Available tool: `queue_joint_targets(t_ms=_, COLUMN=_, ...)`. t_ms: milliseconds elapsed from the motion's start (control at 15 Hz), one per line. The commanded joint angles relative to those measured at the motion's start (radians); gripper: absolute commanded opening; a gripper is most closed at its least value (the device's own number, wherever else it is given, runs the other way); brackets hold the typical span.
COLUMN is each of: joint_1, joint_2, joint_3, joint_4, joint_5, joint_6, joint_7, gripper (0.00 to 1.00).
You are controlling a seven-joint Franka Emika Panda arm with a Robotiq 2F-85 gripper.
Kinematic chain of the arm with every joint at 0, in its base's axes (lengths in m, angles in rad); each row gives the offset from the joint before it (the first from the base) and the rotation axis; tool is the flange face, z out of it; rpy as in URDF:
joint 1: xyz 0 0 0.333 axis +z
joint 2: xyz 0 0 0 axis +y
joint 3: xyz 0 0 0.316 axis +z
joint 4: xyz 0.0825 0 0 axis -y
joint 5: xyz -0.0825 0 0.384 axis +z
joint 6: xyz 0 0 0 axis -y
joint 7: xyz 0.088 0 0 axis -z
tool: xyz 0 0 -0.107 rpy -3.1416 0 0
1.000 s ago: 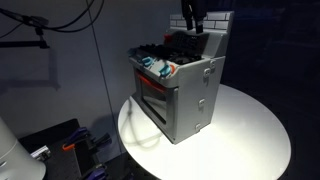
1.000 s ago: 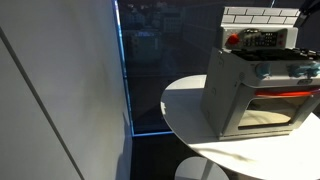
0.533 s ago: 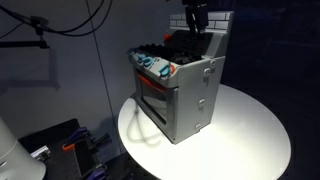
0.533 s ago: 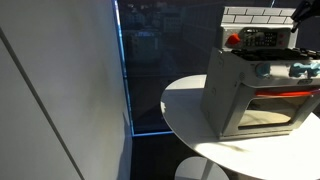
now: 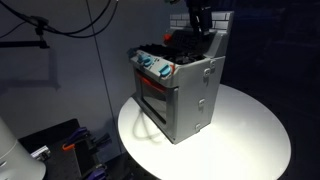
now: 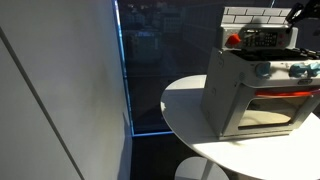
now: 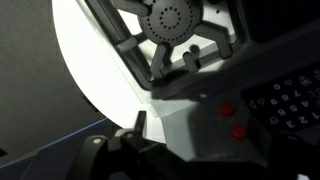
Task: Press the orange button on the cooker
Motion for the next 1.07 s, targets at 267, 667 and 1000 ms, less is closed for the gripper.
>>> queue_joint_targets(t_ms=267, joint_1=0.012, joint_2=0.049, joint_3=-0.013, joint_4=0.067, joint_5=0.003, joint_6=-0.004, joint_7=0.029, gripper=1.0)
queue_joint_targets(t_ms=667, joint_1=0.013, joint_2=0.068, joint_3=-0.015, joint_4=0.085, joint_5=0.006, joint_6=-0.011, joint_7=0.033, gripper=1.0)
queue_joint_targets(t_ms=1000, joint_1=0.013, joint_2=0.081, joint_3=-0.017, joint_4=0.098, joint_5=0.007, joint_6=-0.011, joint_7=0.033, gripper=1.0)
